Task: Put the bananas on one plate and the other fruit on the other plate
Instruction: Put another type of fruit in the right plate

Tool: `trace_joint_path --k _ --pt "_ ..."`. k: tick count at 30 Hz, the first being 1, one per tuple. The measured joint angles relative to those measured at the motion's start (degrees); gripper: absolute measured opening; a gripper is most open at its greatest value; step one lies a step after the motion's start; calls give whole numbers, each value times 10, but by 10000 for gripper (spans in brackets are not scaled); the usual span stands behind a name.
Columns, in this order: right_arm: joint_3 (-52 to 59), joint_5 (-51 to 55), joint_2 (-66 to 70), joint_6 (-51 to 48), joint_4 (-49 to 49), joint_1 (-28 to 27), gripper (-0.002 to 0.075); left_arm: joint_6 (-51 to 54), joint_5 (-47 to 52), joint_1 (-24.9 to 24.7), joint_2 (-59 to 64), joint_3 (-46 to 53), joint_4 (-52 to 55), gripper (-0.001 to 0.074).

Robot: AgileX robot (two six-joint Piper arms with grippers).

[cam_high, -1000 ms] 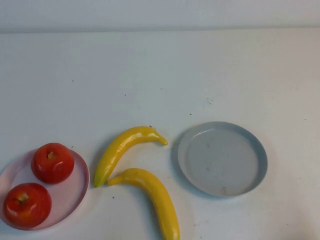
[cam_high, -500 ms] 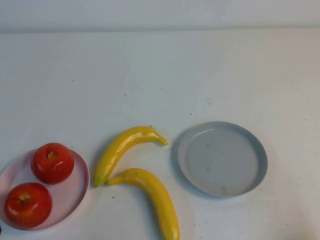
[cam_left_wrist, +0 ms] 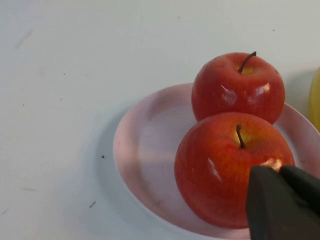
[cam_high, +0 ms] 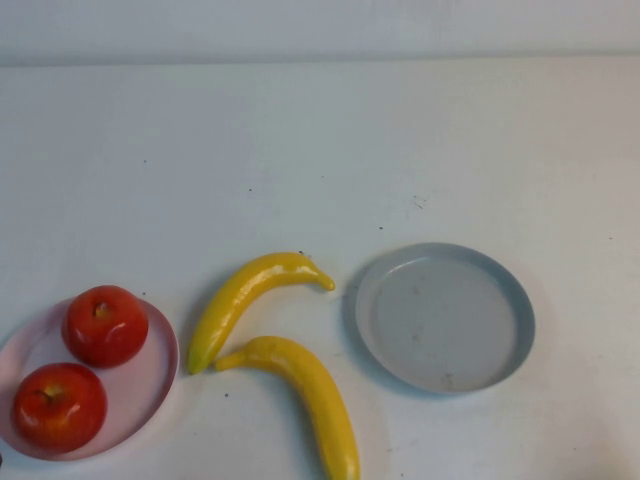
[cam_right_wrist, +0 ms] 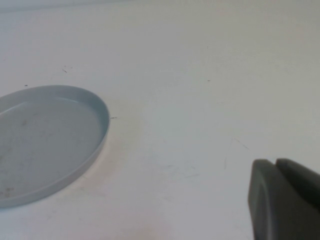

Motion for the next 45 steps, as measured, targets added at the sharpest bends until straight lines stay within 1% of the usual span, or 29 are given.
trace_joint_path --k 4,8,10,15,18,21,25,30,33,36,40,42,45 --pt "0 -3 0 0 0 0 -17 0 0 0 0 0 4 4" --pt "0 -56 0 0 23 0 -17 0 0 0 0 0 4 4" --pt "0 -90 0 0 63 0 -17 0 0 0 0 0 4 4" --pt "0 -187 0 0 209 0 -17 0 0 0 0 0 4 4" --pt "-1 -206 0 0 268 0 -17 0 0 0 0 0 4 4" --pt "-32 -154 8 0 300 0 -17 0 0 0 0 0 4 4" --pt "-132 -10 92 -6 294 0 -17 0 0 0 0 0 4 4" --pt "-264 168 226 -90 281 0 -17 0 0 0 0 0 4 4" --pt "-330 238 305 -120 264 0 -17 0 0 0 0 0 4 4" --pt "-380 281 386 -149 246 0 -17 0 0 0 0 0 4 4" --pt "-438 311 469 -182 241 3 -17 0 0 0 0 0 4 4" --pt "-459 316 508 -188 238 18 -17 0 0 0 0 0 4 4" --pt "-483 319 557 -199 234 62 -17 0 0 0 0 0 4 4"
